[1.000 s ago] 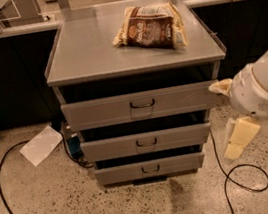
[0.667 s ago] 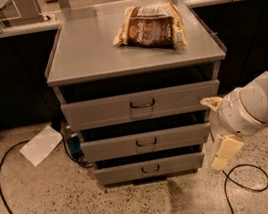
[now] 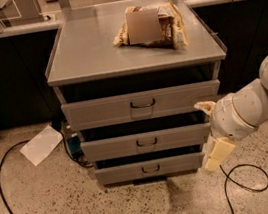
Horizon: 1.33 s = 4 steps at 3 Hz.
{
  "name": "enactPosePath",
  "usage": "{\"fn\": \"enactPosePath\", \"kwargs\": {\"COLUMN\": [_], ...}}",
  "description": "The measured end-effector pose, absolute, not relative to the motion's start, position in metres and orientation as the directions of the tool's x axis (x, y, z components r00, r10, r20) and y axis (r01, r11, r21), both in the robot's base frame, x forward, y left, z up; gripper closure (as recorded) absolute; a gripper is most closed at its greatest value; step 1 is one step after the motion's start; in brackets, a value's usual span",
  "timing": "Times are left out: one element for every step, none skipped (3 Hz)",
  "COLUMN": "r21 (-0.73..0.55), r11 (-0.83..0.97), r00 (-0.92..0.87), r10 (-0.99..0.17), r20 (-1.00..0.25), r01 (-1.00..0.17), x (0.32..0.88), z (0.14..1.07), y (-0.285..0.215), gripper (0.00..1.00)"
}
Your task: Open middle drawer
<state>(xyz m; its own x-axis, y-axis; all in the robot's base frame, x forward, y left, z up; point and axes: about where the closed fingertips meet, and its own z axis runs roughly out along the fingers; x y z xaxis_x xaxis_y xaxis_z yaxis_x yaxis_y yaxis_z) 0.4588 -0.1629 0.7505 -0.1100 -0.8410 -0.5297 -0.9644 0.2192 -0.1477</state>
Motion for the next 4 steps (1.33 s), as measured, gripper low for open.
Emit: {"fn": "enactPosePath", "kwargs": {"r21": [-0.150,-0.158,-0.176,-0.143], "r11": [0.189,0.179,0.199,0.224], "r00": [-0.075,-0.059,-0.064,-0.090], "r10": [-0.827,-0.821,-0.817,-0.781], "r20": [-0.557,-0.568,-0.574,-0.618], "r01": [-0.970,-0.971,-0.964,-0.964], "x": [0.482,0.507,0.523,0.536], "z": [0.719,0.683,0.649,0.607], "y": [-0.152,-0.148,-0.153,-0.154], "gripper": [0.00,0.00,0.00,0.00]}}
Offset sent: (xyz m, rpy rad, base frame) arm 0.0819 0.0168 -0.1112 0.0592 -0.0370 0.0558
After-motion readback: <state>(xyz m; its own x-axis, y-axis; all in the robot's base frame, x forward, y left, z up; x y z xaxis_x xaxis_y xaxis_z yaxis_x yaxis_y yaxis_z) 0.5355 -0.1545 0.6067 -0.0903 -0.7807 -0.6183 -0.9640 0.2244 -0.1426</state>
